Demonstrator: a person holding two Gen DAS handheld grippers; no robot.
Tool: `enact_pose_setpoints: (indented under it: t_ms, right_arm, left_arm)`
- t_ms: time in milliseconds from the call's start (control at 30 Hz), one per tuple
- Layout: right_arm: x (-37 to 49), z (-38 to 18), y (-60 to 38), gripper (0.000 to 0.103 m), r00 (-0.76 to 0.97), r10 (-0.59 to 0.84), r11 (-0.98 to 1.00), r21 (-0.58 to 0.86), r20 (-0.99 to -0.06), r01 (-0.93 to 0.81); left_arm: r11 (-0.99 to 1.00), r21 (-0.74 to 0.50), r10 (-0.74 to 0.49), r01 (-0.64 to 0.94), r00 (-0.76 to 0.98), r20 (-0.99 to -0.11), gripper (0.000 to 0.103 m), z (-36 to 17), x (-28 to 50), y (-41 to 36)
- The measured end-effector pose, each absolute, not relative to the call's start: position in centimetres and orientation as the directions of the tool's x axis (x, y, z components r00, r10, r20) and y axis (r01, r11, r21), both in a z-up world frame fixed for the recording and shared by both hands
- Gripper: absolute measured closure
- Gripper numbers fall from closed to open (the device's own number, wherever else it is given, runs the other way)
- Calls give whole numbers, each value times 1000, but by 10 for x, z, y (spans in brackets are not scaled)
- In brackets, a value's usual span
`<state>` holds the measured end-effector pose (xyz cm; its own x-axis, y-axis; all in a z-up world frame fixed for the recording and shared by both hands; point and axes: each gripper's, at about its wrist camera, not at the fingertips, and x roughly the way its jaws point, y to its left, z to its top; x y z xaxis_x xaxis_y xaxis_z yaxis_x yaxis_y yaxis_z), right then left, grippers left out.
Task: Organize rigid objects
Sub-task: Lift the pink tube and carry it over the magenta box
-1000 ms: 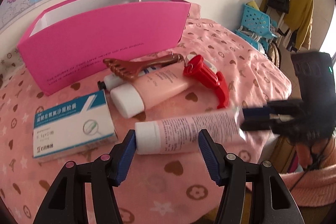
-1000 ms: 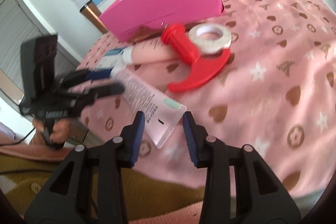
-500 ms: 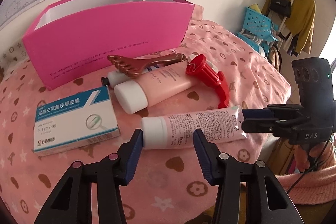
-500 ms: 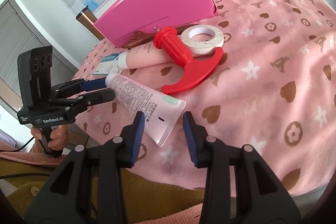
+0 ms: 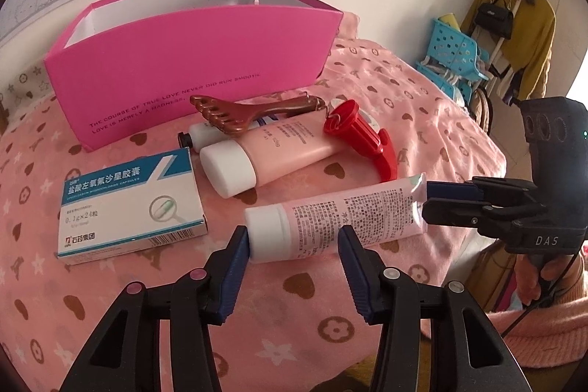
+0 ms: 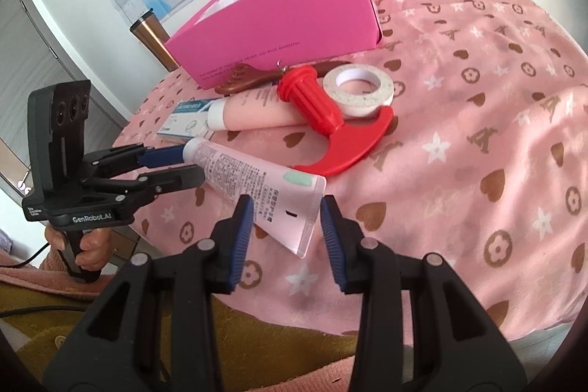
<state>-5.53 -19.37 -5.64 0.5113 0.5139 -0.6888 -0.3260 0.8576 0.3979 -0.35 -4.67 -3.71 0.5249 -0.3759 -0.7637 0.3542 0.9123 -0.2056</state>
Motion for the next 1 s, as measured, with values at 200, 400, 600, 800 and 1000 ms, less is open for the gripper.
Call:
enact_pose_setpoints:
  t_ms: [200,400,600,800,1000]
  right_arm:
    - [-53,-44,-189,72,518,530,847,393,-672,-357]
    - [-43,-35,-185,72,535,525,850,376,-662,-369]
    - [-34,-23,-184,72,545,534,843,362,-647,-397]
    - [-11,12,-181,72,590,537,839,307,-603,-450]
    - [29,48,-177,72,617,547,829,261,-566,-495]
  left_arm:
    - [904,-230,-404,360,543,-736,53,-24,-4,-43]
    - [908,-238,-401,343,557,-727,54,-19,2,-39]
    - [911,-240,-402,337,589,-701,54,-5,6,-35]
    - [923,-194,-375,332,670,-640,54,31,28,-30]
    - [936,-173,-347,306,720,-601,54,59,63,-24]
